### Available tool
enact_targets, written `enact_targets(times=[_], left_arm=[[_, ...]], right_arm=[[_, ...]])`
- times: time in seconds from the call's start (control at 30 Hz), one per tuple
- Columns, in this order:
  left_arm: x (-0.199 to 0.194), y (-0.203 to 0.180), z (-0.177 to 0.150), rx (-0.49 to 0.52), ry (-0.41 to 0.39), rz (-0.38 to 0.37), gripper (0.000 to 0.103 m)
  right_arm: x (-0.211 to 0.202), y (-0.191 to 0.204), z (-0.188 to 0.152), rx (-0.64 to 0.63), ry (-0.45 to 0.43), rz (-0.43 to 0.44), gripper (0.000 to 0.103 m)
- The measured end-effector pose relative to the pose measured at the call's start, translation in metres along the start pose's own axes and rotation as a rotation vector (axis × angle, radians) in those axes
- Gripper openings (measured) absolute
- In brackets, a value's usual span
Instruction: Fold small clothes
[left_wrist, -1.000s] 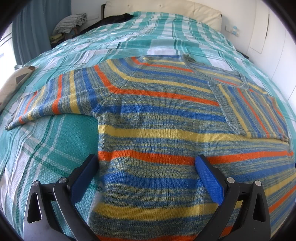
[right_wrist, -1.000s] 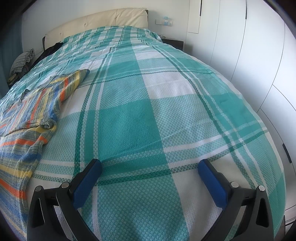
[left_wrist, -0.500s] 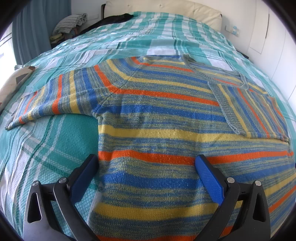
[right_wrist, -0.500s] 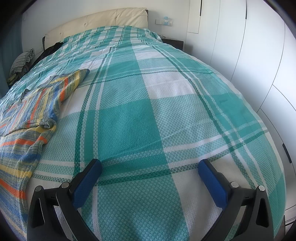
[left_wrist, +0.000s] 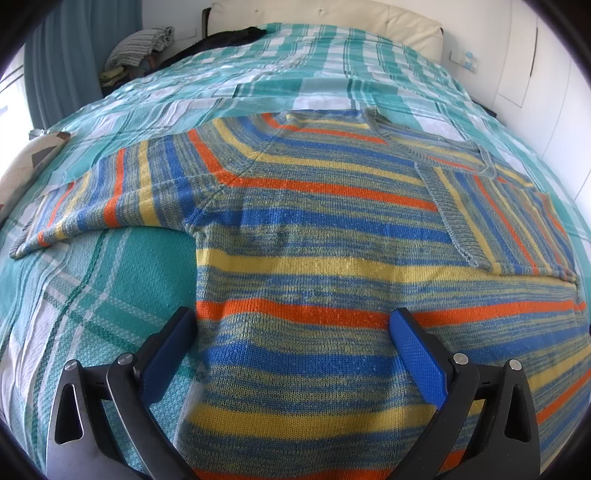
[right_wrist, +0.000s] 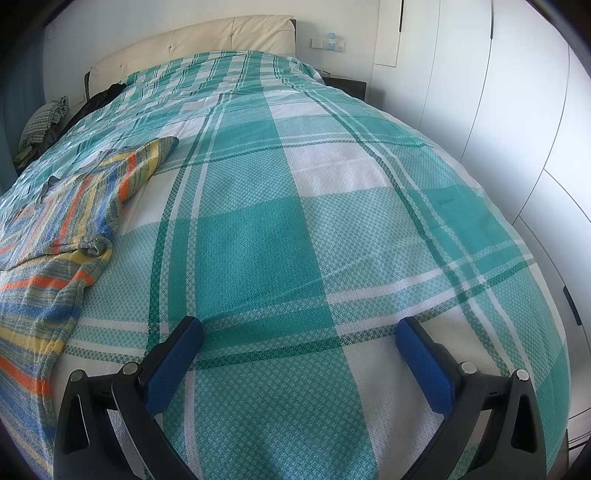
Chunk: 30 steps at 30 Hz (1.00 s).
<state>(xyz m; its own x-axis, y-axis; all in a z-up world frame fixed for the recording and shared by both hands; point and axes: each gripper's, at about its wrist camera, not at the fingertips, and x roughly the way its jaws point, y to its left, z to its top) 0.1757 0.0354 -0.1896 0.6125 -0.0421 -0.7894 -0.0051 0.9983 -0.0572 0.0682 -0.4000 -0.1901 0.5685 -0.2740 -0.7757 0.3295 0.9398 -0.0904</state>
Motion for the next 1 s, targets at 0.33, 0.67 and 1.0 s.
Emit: enact_targets(times=[0.33, 0.67, 1.0], left_arm=[[0.000, 0.000, 0.000, 0.000, 0.000, -0.001, 0.103], [0.000, 0.000, 0.000, 0.000, 0.000, -0.001, 0.103], [0.000, 0.000, 0.000, 0.000, 0.000, -0.002, 0.103]], right_arm=[[0.000, 0.000, 0.000, 0.000, 0.000, 0.000, 0.103], [0.000, 0.010, -0.001, -0.055, -0.007, -0.064, 0.102], [-0.010, 0.048, -0.006, -0.254, -0.097, -0.297, 0.102]])
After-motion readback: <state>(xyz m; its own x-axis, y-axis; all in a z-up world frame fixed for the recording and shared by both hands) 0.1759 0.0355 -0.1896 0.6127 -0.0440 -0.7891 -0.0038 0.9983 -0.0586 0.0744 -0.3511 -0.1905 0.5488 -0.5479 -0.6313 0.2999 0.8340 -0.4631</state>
